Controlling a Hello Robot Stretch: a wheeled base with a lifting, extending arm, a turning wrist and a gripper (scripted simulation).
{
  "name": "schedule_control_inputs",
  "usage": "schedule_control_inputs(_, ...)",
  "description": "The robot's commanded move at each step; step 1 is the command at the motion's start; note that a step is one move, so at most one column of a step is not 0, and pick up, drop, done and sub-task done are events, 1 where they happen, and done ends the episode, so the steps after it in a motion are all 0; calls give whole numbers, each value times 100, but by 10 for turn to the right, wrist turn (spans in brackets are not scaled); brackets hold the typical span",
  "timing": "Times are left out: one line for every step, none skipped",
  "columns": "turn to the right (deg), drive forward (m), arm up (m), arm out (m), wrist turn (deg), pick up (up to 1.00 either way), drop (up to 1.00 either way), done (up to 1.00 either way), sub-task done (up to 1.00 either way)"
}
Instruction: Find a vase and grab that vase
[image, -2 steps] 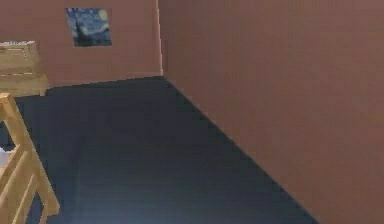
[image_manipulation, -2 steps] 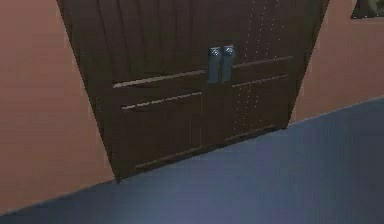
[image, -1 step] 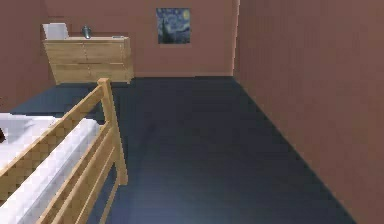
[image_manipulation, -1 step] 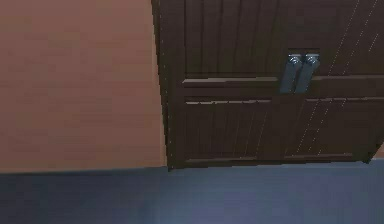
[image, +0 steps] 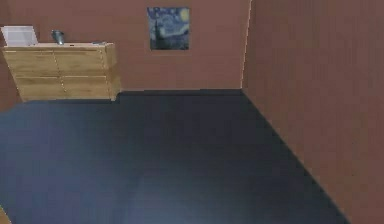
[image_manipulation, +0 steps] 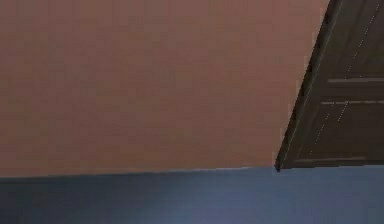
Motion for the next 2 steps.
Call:
schedule_control_inputs(-60,0,0,0,0,0,0,0,0)
schedule_control_inputs(0,80,0,0,0,0,0,0,0)
